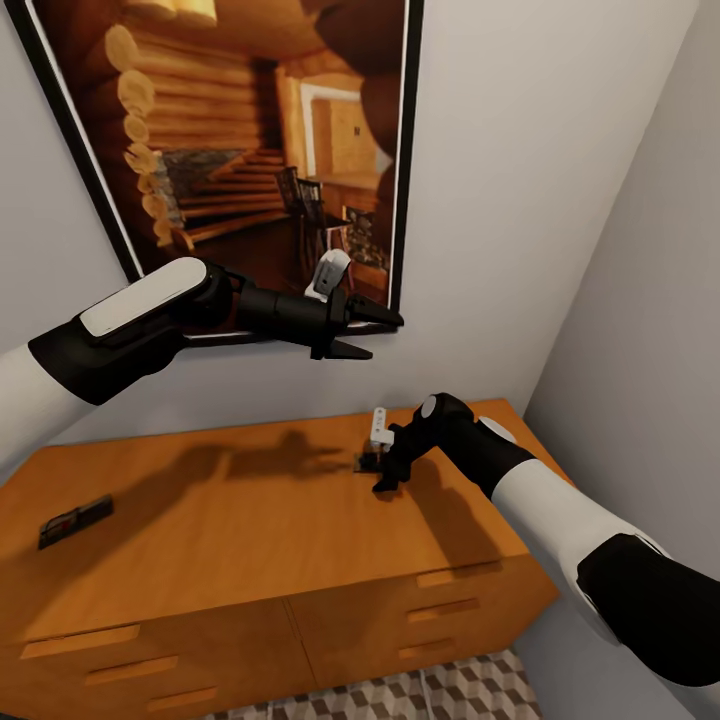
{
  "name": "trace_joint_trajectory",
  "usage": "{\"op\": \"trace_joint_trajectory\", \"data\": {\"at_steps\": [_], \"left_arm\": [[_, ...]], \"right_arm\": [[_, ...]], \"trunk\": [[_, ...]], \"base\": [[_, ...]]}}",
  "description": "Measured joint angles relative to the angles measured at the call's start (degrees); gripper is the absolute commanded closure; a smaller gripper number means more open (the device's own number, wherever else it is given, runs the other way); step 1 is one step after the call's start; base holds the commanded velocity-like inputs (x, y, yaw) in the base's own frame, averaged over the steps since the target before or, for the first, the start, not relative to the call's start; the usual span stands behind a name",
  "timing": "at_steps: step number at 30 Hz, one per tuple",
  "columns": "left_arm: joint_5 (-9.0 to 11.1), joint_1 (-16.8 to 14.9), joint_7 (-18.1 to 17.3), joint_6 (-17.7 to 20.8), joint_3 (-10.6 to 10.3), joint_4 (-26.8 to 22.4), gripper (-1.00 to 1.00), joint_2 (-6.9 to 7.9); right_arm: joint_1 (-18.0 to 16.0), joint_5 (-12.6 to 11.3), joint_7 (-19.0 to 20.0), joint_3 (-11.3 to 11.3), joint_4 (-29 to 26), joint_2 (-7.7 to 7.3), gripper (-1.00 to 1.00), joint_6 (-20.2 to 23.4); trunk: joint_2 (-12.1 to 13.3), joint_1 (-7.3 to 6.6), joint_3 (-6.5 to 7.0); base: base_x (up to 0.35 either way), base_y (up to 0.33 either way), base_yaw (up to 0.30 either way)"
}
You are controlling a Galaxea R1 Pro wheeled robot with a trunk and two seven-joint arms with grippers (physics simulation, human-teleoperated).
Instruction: Take the four mousetraps from the cabinet in the bathroom and place them on the bathroom floor. Make sure all four end up on the same floor surface, and ensure that at least two of them are either under or directly next to the same bathroom sink.
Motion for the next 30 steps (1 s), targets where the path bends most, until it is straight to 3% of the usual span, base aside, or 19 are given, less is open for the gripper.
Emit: {"op": "trace_joint_trajectory", "data": {"at_steps": [15,21,30], "left_arm": [[0.00,0.00,0.00,-1.55,-0.05,-0.07,-1.00,-0.03],[0.00,0.00,0.00,-1.65,-0.04,-0.08,-1.00,-0.23],[0.00,0.00,0.00,-1.67,-0.04,-0.08,-1.00,-0.27]], "right_arm": [[-0.01,0.43,0.43,-0.15,0.02,0.07,-1.00,-0.62],[-0.02,0.82,7.45,-0.09,0.45,0.09,-1.00,-0.63],[-0.01,0.82,9.83,-0.08,0.84,0.20,-1.00,-0.60]], "trunk": [[0.01,0.02,0.00],[0.01,0.02,0.00],[0.01,0.02,0.00]], "base": [[0.114,0.000,0.000],[0.003,0.000,0.000],[0.000,0.000,0.000]]}}
